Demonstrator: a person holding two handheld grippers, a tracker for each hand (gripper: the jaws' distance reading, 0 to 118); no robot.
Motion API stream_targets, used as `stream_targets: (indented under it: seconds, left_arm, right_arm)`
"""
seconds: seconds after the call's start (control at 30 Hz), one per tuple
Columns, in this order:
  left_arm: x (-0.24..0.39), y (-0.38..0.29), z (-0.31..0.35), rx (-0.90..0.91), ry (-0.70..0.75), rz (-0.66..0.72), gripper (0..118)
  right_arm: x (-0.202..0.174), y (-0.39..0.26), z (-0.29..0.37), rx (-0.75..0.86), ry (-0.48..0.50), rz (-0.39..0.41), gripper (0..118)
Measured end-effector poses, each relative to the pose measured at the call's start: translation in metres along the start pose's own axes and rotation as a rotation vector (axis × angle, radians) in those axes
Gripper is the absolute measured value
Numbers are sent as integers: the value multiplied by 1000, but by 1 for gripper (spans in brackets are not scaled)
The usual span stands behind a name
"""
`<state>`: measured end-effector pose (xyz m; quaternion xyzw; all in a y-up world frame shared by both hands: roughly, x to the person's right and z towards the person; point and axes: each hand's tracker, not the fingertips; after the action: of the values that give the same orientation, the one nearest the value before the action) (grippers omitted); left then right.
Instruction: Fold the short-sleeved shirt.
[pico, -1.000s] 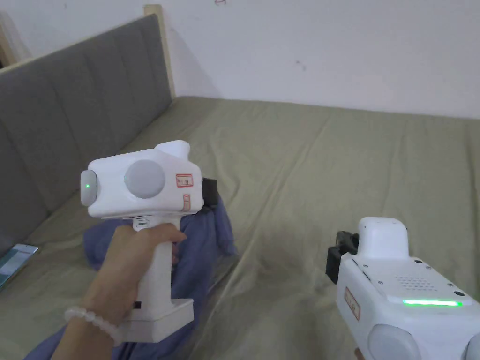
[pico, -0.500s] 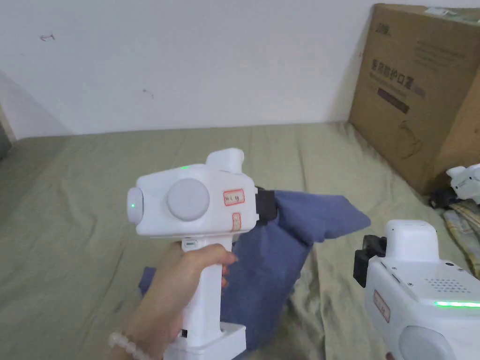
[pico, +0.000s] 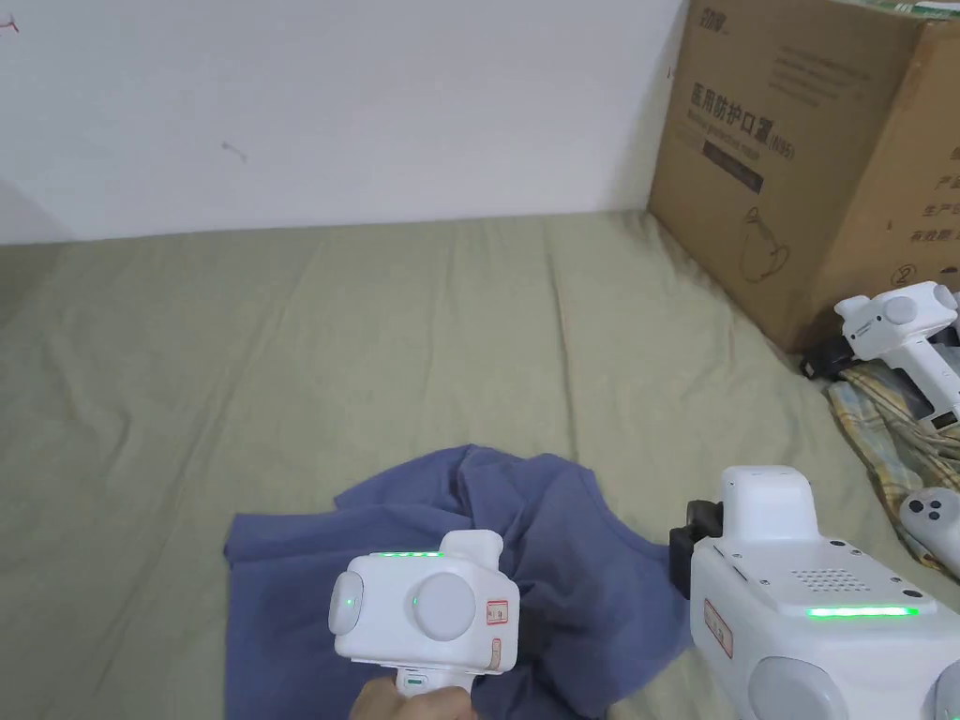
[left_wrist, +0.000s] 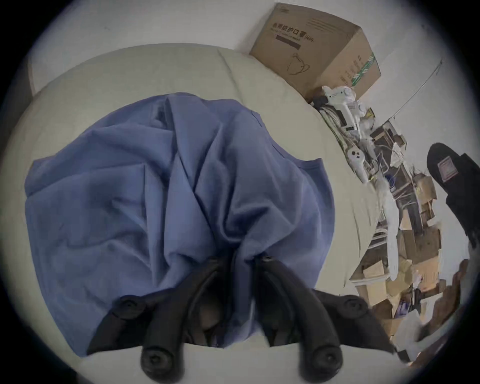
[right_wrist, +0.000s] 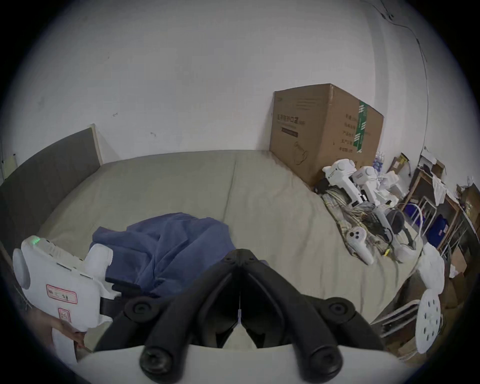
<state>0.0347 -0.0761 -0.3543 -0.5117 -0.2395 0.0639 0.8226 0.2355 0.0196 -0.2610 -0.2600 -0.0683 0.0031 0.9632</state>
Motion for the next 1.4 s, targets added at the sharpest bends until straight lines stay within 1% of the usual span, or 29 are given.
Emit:
stream_targets:
  seconds: [0.03,0.1,0.13,0.23,0.27,0.3,0.37,0.4,0.43,0.5,0.6,0.7,0.73,0.77,0.8,0.83,0.87,0.93,0.97,1.0,1.07,1.1,1.13,1.17,1.2,1.23,1.27,1.33,1.4]
  left_arm:
    - [0,0,4,4,9,-1,53]
    - [-3,-1,16,22,23,-6,112]
    - [-4,-2,25,35,30,-9,118]
    - [-16,-6,61,92,34,-13,106]
    - [-21,-9,73,107,43,-6,97]
    - [-28,-14,87,154,62,16,72]
    - [-44,-29,109,220,117,63,13]
    - [-52,-39,119,237,155,87,3]
    - [-60,-50,123,244,210,105,1]
    - [-76,-76,130,211,268,79,0]
    - [-101,-103,135,150,280,170,0]
    - [-122,-116,134,197,341,285,2]
    - [-124,-115,135,199,364,290,13]
    - [-126,-113,134,205,365,285,33]
    - [-128,-112,131,204,354,281,67]
    - [-130,-108,128,196,335,279,91]
    - [-131,-106,124,186,307,277,102]
    - [-131,-103,112,188,296,281,98]
    - [-132,-101,102,168,296,284,99]
    - [-133,-101,90,122,289,288,96]
    - [-132,-105,67,34,306,279,78]
    - [-125,-109,63,49,449,207,71]
    - [-117,-109,68,94,419,172,66]
    - [-112,-106,73,90,425,177,53]
    - [-107,-107,75,90,440,158,29]
    - [-106,-106,76,89,450,129,10]
    - [-104,-105,76,97,437,109,7]
    - [-108,-104,81,80,414,132,7]
    - [-105,-102,89,87,396,133,7]
  right_arm:
    - [-3,0,-1,-1,11,-1,1]
    - [-8,-1,0,-3,27,-7,1]
    - [-10,0,0,-4,32,-7,1]
    - [-16,0,2,-6,42,-1,1]
    - [-17,0,2,-8,48,-1,1]
    - [-19,0,3,-9,53,-4,1]
    - [-23,-1,5,-8,67,-14,1]
    - [-25,-2,6,-9,75,-21,1]
    - [-28,-3,6,-12,82,-27,1]
    - [-35,-7,7,-23,103,-29,1]
    - [-48,-12,4,-37,114,-12,1]
    - [-59,-15,2,-55,144,-17,1]
    - [-63,-15,1,-59,153,-16,1]
    - [-67,-15,0,-62,155,-8,1]
    - [-71,-16,0,-64,154,5,1]
    - [-74,-15,-1,-66,154,21,1]
    - [-77,-15,-2,-68,156,32,1]
    - [-80,-14,-5,-71,160,42,1]
    - [-81,-15,-7,-75,162,43,1]
    - [-81,-15,-11,-81,163,40,1]
    - [-82,-16,-16,-96,168,31,1]
    - [-81,-17,-18,-104,170,26,1]
    - [-80,-17,-22,-113,171,25,1]
    - [-79,-18,-24,-121,170,27,1]
    - [-78,-18,-27,-125,168,31,1]
    - [-77,-17,-30,-133,165,36,1]
    - [-76,-14,-35,-144,166,36,1]
    - [-72,-6,-45,-161,183,14,1]
    - [-67,10,-59,-177,230,-37,1]
